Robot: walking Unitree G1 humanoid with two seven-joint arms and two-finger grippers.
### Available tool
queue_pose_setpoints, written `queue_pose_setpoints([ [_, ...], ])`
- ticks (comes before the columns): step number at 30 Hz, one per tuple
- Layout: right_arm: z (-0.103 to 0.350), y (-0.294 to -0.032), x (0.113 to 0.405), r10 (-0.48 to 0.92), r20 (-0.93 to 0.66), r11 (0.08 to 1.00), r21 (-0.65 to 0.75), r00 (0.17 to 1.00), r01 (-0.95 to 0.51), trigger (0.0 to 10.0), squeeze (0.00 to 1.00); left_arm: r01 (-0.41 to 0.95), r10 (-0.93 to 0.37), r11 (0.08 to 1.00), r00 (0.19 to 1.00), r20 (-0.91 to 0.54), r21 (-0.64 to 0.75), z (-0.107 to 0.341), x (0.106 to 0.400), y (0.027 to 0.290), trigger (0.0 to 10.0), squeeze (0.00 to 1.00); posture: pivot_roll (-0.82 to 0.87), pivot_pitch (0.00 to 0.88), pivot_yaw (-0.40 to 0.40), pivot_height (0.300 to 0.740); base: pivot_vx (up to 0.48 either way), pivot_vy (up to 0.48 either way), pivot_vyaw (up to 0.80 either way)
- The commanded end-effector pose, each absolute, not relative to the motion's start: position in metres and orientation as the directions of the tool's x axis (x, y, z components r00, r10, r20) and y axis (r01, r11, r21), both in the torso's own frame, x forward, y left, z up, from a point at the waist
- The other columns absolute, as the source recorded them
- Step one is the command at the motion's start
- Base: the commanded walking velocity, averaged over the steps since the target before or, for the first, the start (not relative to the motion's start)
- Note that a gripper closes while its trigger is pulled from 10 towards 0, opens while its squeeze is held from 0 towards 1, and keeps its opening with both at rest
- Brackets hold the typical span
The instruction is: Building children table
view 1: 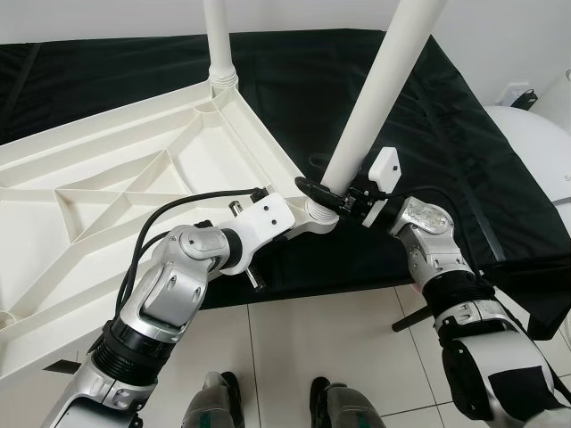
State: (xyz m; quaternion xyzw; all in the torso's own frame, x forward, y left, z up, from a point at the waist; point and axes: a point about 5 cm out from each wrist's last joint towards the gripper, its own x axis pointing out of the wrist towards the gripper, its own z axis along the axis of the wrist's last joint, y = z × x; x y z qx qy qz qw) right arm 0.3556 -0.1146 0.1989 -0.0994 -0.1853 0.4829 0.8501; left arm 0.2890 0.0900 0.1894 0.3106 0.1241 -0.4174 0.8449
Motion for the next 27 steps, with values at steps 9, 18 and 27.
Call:
queue_pose_setpoints([
  [9,0.1709,-0.1128,0.3502,0.872,0.128,0.488,-0.307,0.473,-0.817,10.0,0.00,0.741,-0.600,0.481,0.668,-0.441,0.468,0.1947,0.2878,0.0912,10.0,0.00,-0.07,0.212,-0.022,0.740,0.000,0.000,0.00],
  [18,0.1709,-0.1116,0.3503,0.866,0.129,0.498,-0.308,0.483,-0.810,10.0,0.00,0.739,-0.598,0.484,0.670,-0.439,0.468,0.1956,0.2883,0.0918,10.0,0.00,-0.06,0.217,-0.022,0.740,0.000,0.000,0.00],
  [27,0.1697,-0.1124,0.3494,0.844,0.145,0.535,-0.294,0.516,-0.792,10.0,0.00,0.736,-0.597,0.489,0.674,-0.435,0.468,0.1971,0.2892,0.0916,10.0,0.00,-0.07,0.220,-0.026,0.740,0.000,0.000,0.00],
])
